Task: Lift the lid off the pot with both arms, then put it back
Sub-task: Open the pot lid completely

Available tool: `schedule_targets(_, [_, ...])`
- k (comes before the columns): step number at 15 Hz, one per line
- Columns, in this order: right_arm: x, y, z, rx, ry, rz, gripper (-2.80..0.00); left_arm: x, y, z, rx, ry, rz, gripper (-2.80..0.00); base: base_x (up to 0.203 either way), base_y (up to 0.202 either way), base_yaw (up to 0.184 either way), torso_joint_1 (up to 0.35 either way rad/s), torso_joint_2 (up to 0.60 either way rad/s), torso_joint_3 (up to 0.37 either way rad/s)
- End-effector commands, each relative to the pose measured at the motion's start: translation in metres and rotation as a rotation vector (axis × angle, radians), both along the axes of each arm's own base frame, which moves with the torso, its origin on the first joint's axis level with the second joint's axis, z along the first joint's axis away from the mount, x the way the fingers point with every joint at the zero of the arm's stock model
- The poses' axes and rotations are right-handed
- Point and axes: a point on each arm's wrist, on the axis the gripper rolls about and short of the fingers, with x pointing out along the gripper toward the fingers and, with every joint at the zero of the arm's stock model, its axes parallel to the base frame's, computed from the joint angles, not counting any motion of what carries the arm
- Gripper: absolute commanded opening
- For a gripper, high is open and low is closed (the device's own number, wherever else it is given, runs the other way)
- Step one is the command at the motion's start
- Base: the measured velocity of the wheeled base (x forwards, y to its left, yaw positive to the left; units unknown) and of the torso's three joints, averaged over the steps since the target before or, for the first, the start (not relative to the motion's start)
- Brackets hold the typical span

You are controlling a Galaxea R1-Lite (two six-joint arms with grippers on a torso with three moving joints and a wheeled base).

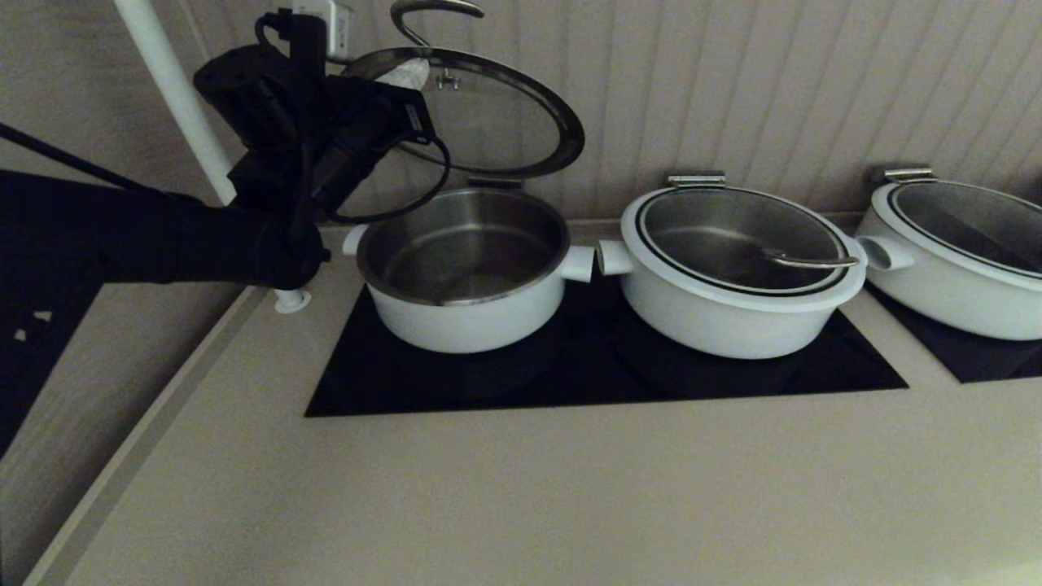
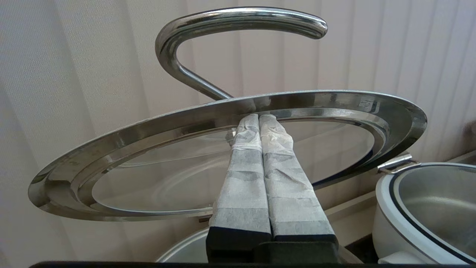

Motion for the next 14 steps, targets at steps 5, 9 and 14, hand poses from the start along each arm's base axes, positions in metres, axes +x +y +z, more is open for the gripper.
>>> schedule_targets(5, [0.0, 0.0, 0.0, -0.001, 0.002, 0.001, -2.8, -0.02, 0.006, 0.004, 0.023, 0.022, 0.005, -2.8, 0.0, 0.0, 0.0, 0.0, 0.0, 0.0])
schedule_targets(9, [0.0, 0.0, 0.0, -0.001, 0.002, 0.001, -2.8, -0.033, 0.01, 0.004, 0.042, 0.036, 0.007, -2.8, 0.0, 0.0, 0.0, 0.0, 0.0, 0.0])
schedule_targets(14, [0.0, 0.0, 0.0, -0.001, 0.001, 0.001, -2.8, -0.044, 0.013, 0.003, 0.054, 0.077, 0.007, -2.8, 0.0, 0.0, 0.0, 0.0, 0.0, 0.0])
